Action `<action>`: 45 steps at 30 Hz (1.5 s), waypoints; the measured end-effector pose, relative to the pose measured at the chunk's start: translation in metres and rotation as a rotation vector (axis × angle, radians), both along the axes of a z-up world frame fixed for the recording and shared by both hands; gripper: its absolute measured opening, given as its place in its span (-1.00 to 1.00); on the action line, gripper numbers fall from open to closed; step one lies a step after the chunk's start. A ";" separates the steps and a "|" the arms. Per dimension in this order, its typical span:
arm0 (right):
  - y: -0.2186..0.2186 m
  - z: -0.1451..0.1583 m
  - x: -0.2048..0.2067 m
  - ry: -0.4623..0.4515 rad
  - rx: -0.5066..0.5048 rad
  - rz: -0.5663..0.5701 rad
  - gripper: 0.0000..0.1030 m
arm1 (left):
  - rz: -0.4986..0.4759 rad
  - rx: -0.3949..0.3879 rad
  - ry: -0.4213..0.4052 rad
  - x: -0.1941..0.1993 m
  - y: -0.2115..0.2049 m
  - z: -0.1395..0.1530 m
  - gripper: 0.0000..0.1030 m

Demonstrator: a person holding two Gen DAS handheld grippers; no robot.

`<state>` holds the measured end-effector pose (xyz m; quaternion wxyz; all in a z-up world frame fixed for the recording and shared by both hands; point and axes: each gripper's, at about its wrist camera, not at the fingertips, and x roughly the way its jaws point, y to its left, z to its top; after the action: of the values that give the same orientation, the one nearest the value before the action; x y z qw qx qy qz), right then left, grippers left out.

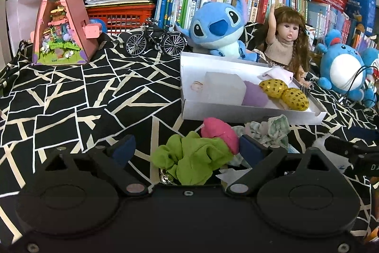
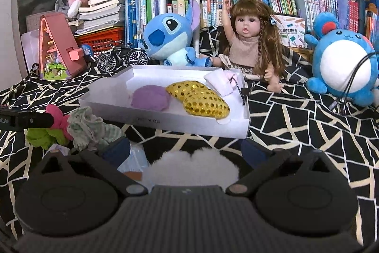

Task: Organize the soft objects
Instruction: 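Grasp the white fluffy pom with the right gripper while the left tool returns to the pile, then grasp the green scrunchie with pink bow with the left gripper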

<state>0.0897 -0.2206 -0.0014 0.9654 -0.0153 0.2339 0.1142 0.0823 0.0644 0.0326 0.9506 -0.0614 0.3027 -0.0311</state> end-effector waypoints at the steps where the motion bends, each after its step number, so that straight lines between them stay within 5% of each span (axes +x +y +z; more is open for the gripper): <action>1: -0.001 -0.001 0.000 0.003 0.002 -0.003 1.00 | -0.001 -0.001 -0.001 -0.001 0.000 -0.001 0.82; 45: -0.002 -0.029 0.001 0.077 0.017 -0.038 1.00 | 0.018 -0.053 0.083 0.014 -0.004 -0.027 0.71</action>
<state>0.0912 -0.2229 -0.0301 0.9577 0.0018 0.2702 0.0986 0.0958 0.0599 0.0060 0.9356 -0.0904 0.3402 -0.0280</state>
